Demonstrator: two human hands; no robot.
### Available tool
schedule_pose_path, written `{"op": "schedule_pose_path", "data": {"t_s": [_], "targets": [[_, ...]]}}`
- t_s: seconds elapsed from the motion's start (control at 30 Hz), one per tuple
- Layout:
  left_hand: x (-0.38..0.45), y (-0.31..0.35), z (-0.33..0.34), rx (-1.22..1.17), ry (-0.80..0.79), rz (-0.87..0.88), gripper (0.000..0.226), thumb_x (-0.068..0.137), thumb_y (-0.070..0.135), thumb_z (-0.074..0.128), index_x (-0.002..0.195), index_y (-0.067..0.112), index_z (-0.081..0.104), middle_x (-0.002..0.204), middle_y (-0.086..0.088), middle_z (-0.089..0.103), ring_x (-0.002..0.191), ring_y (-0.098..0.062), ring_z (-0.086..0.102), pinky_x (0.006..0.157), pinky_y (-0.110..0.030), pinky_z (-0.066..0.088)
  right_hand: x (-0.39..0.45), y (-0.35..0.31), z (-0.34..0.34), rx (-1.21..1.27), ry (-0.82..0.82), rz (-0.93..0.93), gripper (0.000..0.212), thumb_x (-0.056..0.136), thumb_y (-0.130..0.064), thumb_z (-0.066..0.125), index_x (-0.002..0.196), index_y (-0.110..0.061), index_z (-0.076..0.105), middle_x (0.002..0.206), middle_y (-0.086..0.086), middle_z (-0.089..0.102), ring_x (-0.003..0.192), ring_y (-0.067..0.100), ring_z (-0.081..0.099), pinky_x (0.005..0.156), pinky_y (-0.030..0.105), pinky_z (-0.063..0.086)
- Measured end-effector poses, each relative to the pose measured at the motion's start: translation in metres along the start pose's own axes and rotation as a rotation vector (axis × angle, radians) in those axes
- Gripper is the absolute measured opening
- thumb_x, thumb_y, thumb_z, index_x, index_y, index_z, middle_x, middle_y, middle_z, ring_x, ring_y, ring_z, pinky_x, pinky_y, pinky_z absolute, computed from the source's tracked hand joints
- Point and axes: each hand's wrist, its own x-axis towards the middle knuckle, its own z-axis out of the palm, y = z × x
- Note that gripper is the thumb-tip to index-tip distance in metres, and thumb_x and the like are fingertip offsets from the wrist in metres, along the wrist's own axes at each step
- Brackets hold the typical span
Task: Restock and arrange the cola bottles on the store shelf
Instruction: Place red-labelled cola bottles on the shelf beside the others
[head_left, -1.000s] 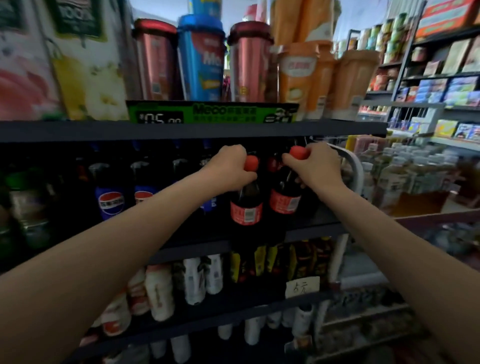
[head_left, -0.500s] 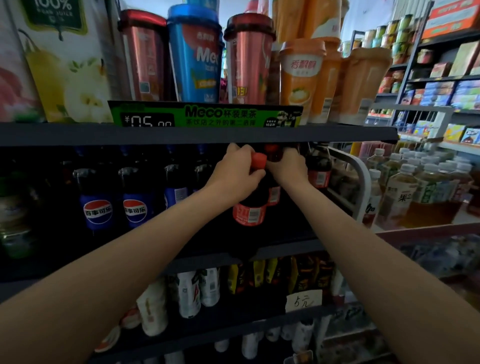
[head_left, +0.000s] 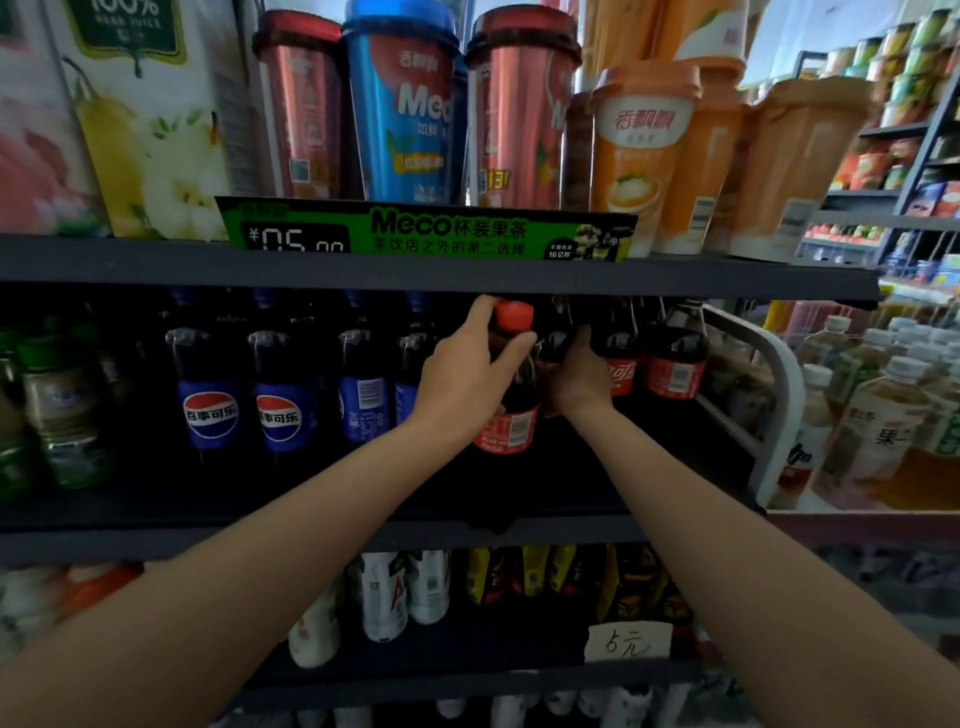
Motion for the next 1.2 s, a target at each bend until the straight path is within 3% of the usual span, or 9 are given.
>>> {"op": "schedule_pose_path", "data": {"t_s": [0.1, 0.53, 0.63, 0.7, 0.8, 0.87, 0.97, 1.1, 1.2], "targets": [[0.002, -0.001, 0.006, 0.035, 0.056, -0.002, 0.039, 0.092, 0.038, 0.049, 0.126, 0.020, 0.044, 0.102, -0.010, 0.068, 0.093, -0.024, 0.063, 0.083, -0.042, 0.052, 0.005, 0.005, 0.009, -0.004, 0.023, -0.013, 0.059, 0.086, -0.015, 0.062, 0.133, -0.006, 0.029, 0.121, 0.020, 0.060, 0.110, 0.037, 0.058, 0.085, 0.038, 0.046], [0.014, -0.009, 0.018, 0.044, 0.164, -0.003, 0.037, 0.093, 0.037, 0.050, 0.123, 0.015, 0.049, 0.099, -0.010, 0.067, 0.093, -0.026, 0.062, 0.083, -0.041, 0.050, -0.019, 0.045, 0.043, 0.007, -0.001, 0.092, 0.036, 0.093, -0.016, 0.053, 0.123, -0.002, 0.039, 0.121, 0.020, 0.056, 0.108, 0.035, 0.059, 0.083, 0.040, 0.049], [0.024, -0.012, 0.021, 0.050, 0.169, -0.028, 0.037, 0.093, 0.036, 0.050, 0.123, 0.014, 0.049, 0.102, -0.011, 0.065, 0.095, -0.027, 0.061, 0.084, -0.039, 0.049, -0.026, 0.052, 0.038, 0.136, -0.005, 0.077, 0.032, 0.093, -0.020, 0.053, 0.119, -0.004, 0.044, 0.112, 0.016, 0.059, 0.094, 0.031, 0.063, 0.072, 0.035, 0.053], [0.030, -0.014, 0.024, 0.033, 0.172, -0.042, 0.038, 0.093, 0.036, 0.049, 0.124, 0.014, 0.049, 0.104, -0.010, 0.065, 0.099, -0.027, 0.060, 0.083, -0.037, 0.049, -0.034, 0.052, 0.026, 0.303, -0.021, -0.001, 0.027, 0.095, -0.027, 0.051, 0.113, -0.007, 0.051, 0.099, 0.010, 0.063, 0.070, 0.023, 0.067, 0.056, 0.033, 0.056], [0.038, -0.018, 0.028, 0.043, 0.168, -0.062, 0.038, 0.094, 0.036, 0.048, 0.125, 0.012, 0.048, 0.107, -0.011, 0.064, 0.101, -0.029, 0.059, 0.081, -0.035, 0.046, -0.043, 0.049, 0.007, 0.417, -0.208, -0.166, 0.024, 0.096, -0.032, 0.048, 0.110, -0.014, 0.054, 0.093, -0.004, 0.061, 0.045, 0.013, 0.060, 0.035, 0.023, 0.041], [0.044, -0.018, 0.030, 0.043, 0.163, -0.076, 0.038, 0.094, 0.035, 0.048, 0.123, 0.010, 0.049, 0.107, -0.013, 0.064, 0.102, -0.031, 0.059, 0.082, -0.036, 0.046, -0.045, 0.048, 0.002, 0.364, -0.346, -0.214, 0.035, 0.092, -0.029, 0.055, 0.124, -0.017, 0.046, 0.098, -0.012, 0.053, 0.053, 0.015, 0.061, 0.038, 0.022, 0.045], [0.050, -0.017, 0.033, 0.008, 0.138, -0.107, 0.039, 0.095, 0.033, 0.047, 0.125, 0.008, 0.048, 0.110, -0.015, 0.063, 0.105, -0.030, 0.058, 0.084, -0.035, 0.047, -0.046, 0.046, 0.012, 0.247, -0.416, -0.188, 0.057, 0.083, -0.026, 0.069, 0.131, -0.019, 0.037, 0.103, -0.007, 0.052, 0.066, 0.015, 0.063, 0.051, 0.023, 0.056], [0.044, -0.021, 0.036, 0.111, 0.056, -0.027, 0.046, 0.093, 0.020, 0.050, 0.135, 0.006, 0.037, 0.120, -0.019, 0.058, 0.108, -0.034, 0.057, 0.082, -0.035, 0.047, -0.040, 0.042, 0.037, 0.156, -0.280, -0.085, 0.046, 0.083, -0.025, 0.070, 0.117, -0.009, 0.043, 0.111, 0.013, 0.059, 0.068, 0.025, 0.067, 0.066, 0.037, 0.059], [0.018, -0.035, 0.041, 0.228, -0.011, -0.041, 0.066, 0.089, 0.011, 0.052, 0.146, 0.004, 0.018, 0.135, -0.024, 0.043, 0.116, -0.037, 0.051, 0.091, -0.038, 0.046, -0.038, 0.037, 0.052, 0.095, -0.181, -0.058, 0.046, 0.082, -0.026, 0.070, 0.115, -0.008, 0.044, 0.114, 0.017, 0.057, 0.091, 0.032, 0.065, 0.077, 0.042, 0.057]]}}
